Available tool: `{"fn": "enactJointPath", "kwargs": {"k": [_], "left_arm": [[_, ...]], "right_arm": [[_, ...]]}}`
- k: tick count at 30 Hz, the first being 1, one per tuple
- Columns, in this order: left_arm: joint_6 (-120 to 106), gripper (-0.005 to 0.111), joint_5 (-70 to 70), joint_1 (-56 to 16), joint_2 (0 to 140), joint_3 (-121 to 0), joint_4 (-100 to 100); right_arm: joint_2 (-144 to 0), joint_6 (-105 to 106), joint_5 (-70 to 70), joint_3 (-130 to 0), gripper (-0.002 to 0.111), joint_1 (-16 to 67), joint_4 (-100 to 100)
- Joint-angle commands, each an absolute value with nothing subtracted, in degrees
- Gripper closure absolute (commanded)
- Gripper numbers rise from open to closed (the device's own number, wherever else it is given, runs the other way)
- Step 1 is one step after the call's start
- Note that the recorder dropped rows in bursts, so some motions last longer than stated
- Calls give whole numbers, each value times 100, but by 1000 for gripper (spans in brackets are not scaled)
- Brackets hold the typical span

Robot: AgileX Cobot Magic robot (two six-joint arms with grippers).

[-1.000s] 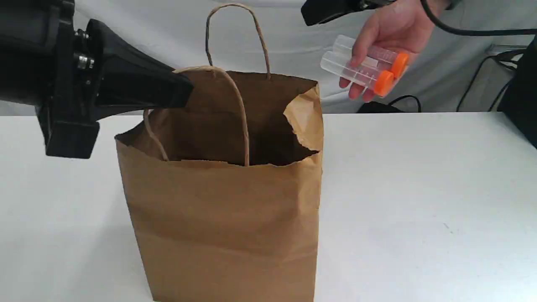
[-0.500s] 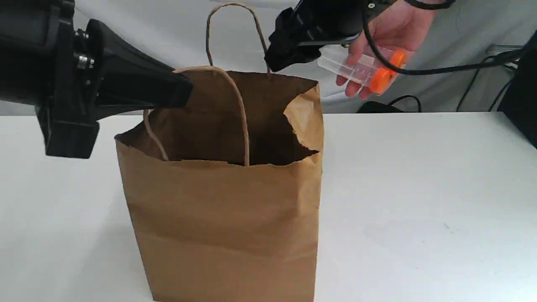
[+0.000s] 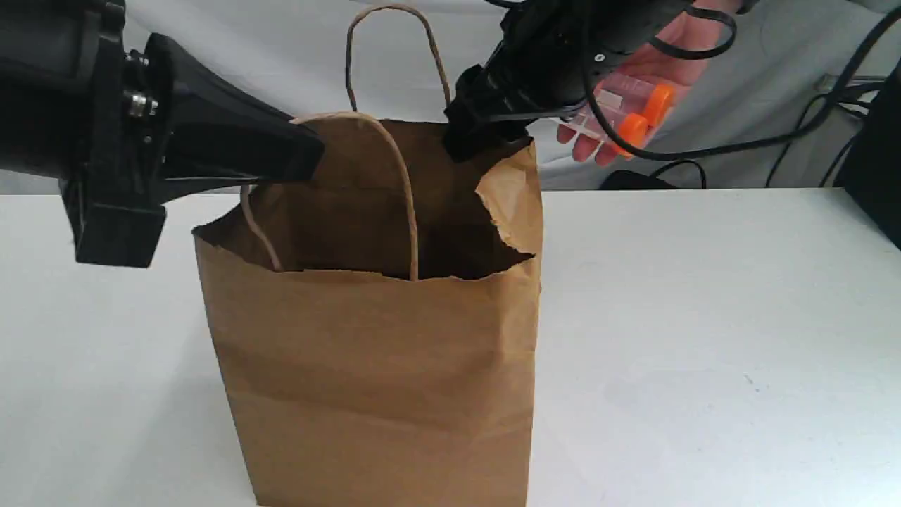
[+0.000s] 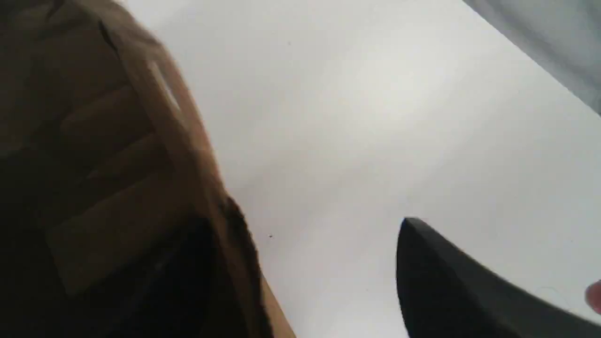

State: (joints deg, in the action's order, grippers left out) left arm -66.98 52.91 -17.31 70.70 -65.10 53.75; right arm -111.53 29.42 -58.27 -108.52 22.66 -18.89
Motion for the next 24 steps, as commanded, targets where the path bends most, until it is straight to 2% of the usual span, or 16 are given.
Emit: {"fn": "enactJointPath", "kwargs": {"k": [1,3,6,7,17,24], "left_arm": [[-6646,107,5283,-1758,7079,-6550,5474],[-6646,107,5283,-1758,7079,-6550,5474],[-6646,107,5283,-1758,7079,-6550,5474],[-6646,107,5283,-1758,7079,-6550,5474],[-6599,107,5400,-1758,7079,-6562,5474],[-6436,107,5801,-1758,7000,-7180,5796]], "right_arm": [[-11150,2936,-5960,-10877,56,2286,-1835],[-11150,2936,-6067,-10877,67,2286,-1835],[-11150,2936,-6256,-10877,102,2286,-1835],[-11150,2918,-6283,-10877,108,2286,-1824],[-11150,2603,-6366,-10877,108,2222,-2023],[-11174,2508,-6513,-10877,108,1389,-4497]]}}
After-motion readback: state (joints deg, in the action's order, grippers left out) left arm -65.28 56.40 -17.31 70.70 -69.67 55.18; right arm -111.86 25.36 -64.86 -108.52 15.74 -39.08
